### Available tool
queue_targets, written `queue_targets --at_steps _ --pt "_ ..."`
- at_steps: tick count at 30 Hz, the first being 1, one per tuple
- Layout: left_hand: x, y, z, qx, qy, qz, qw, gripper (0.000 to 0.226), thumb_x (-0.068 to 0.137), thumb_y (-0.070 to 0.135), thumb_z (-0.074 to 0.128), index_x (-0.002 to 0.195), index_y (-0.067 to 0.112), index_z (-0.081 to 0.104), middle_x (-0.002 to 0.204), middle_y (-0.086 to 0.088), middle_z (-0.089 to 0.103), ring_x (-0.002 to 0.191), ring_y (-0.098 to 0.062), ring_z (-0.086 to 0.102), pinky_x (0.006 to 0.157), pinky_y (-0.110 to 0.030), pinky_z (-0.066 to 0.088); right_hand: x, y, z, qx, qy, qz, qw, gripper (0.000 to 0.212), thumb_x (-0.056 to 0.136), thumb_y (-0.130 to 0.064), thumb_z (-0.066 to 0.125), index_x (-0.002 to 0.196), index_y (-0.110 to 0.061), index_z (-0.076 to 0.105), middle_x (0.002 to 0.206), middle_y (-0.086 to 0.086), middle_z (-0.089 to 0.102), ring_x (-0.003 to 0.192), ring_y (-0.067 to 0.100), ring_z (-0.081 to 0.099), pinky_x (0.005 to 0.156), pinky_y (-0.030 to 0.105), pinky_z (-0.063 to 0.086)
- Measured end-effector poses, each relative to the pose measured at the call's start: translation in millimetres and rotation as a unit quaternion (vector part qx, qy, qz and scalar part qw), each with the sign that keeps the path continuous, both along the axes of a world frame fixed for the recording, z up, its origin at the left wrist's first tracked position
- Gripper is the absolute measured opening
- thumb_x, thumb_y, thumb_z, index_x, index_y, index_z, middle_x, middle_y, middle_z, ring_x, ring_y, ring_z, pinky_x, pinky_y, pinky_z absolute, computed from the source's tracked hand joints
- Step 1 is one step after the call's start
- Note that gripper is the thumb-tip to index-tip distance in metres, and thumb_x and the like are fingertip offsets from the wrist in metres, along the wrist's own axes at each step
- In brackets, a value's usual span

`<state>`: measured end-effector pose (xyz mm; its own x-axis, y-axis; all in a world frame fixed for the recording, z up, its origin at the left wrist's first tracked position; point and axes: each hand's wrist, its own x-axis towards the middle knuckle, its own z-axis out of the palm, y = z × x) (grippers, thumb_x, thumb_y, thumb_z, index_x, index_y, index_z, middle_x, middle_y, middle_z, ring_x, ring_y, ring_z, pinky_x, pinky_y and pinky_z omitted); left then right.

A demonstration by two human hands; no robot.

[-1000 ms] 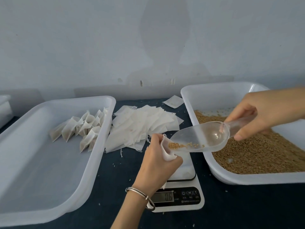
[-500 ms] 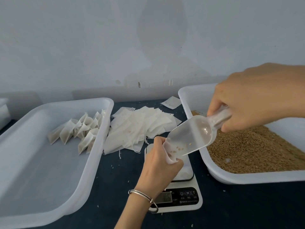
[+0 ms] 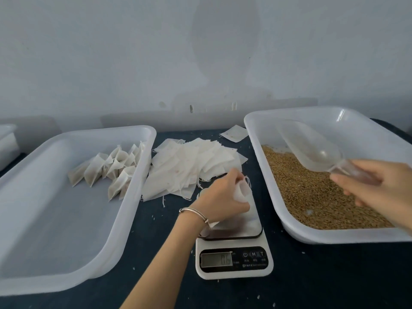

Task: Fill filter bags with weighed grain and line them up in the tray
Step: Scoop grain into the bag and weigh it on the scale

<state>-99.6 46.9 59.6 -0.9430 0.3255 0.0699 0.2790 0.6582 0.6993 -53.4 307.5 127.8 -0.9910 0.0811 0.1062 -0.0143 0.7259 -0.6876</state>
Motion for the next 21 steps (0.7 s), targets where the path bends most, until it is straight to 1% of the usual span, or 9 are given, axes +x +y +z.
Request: queue_targets --at_steps 3,5,7,8,11,13,14,17,21 --pt "0.5 10.3 -10.3 -0.012 0.049 0.024 0.998 0.041 0.077 0.021 0.068 0.110 0.023 0.043 0.102 0.011 0.051 0.089 -0.007 0.046 0.072 -0.001 0.034 -2.2 2.8 -17.6 0.005 -0.003 -0.030 1.000 0.018 0.066 -0.060 0.059 0.083 -0.055 0.060 0.068 -0.015 0.069 0.058 0.010 0.066 0.069 0.044 0.055" --pt "5.6 7.4 -13.1 0.006 0.067 0.031 0.997 0.059 0.074 0.030 0.075 0.123 0.024 0.042 0.114 0.010 0.051 0.107 -0.007 0.045 0.088 -0.006 0.034 -11.2 2.5 -20.3 0.032 -0.017 -0.034 0.999 0.017 0.069 -0.058 0.058 0.084 -0.051 0.058 0.067 -0.013 0.069 0.058 0.009 0.067 0.070 0.043 0.055" --pt "17.3 -1.2 -8.0 0.099 0.062 0.035 0.993 0.074 0.073 0.048 0.072 0.134 0.027 0.037 0.130 0.013 0.047 0.124 0.000 0.039 0.102 -0.013 0.032 -22.1 0.5 -19.7 0.059 -0.027 -0.036 0.997 0.026 0.074 -0.052 0.058 0.098 -0.042 0.061 0.070 -0.009 0.069 0.063 0.014 0.067 0.070 0.044 0.055" --pt "24.9 -6.5 -3.1 0.178 0.072 0.054 0.980 0.069 0.076 0.053 0.066 0.134 0.027 0.038 0.134 0.015 0.046 0.127 0.002 0.038 0.103 -0.014 0.033 -27.5 -0.3 -19.9 0.075 -0.030 -0.038 0.996 0.034 0.077 -0.049 0.058 0.107 -0.034 0.062 0.074 -0.007 0.069 0.066 0.017 0.066 0.071 0.044 0.055" --pt "47.0 -22.3 6.1 0.403 0.196 0.196 0.872 0.024 0.092 0.036 0.046 0.110 0.023 0.056 0.115 0.002 0.061 0.111 -0.009 0.056 0.090 -0.023 0.046 -37.5 0.3 -27.6 0.105 -0.030 -0.059 0.992 0.038 0.084 -0.038 0.059 0.120 -0.023 0.057 0.081 -0.004 0.066 0.071 0.020 0.064 0.070 0.040 0.052" --pt "61.0 -33.0 6.1 0.469 0.250 0.315 0.786 0.020 0.092 0.025 0.040 0.084 0.026 0.058 0.088 -0.004 0.063 0.087 -0.015 0.060 0.077 -0.026 0.048 -37.4 0.7 -36.1 0.103 -0.031 -0.074 0.991 0.039 0.085 -0.036 0.058 0.122 -0.021 0.054 0.084 -0.003 0.066 0.072 0.021 0.064 0.072 0.043 0.053" --pt "67.7 -37.8 4.5 0.484 0.252 0.349 0.762 0.024 0.091 0.023 0.039 0.075 0.028 0.057 0.078 -0.001 0.060 0.078 -0.015 0.057 0.072 -0.024 0.047 -36.6 0.4 -40.1 0.101 -0.028 -0.080 0.991 0.041 0.085 -0.037 0.056 0.122 -0.021 0.053 0.085 -0.002 0.066 0.072 0.021 0.064 0.072 0.045 0.053" --pt "82.8 -48.5 -3.2 0.496 0.237 0.378 0.745 0.030 0.090 0.023 0.039 0.065 0.029 0.055 0.067 0.002 0.054 0.069 -0.016 0.048 0.064 -0.020 0.043 -34.4 -1.3 -46.4 0.093 -0.011 -0.086 0.992 0.041 0.086 -0.038 0.055 0.123 -0.020 0.051 0.085 -0.003 0.064 0.072 0.019 0.063 0.070 0.043 0.052" --pt "87.0 -51.9 -7.4 0.492 0.218 0.393 0.746 0.025 0.090 0.020 0.041 0.067 0.022 0.052 0.067 0.000 0.053 0.068 -0.015 0.047 0.062 -0.020 0.043 -33.9 -1.0 -42.6 0.089 0.010 -0.079 0.993 0.035 0.087 -0.036 0.057 0.120 -0.025 0.053 0.083 -0.005 0.063 0.070 0.020 0.064 0.066 0.039 0.052"
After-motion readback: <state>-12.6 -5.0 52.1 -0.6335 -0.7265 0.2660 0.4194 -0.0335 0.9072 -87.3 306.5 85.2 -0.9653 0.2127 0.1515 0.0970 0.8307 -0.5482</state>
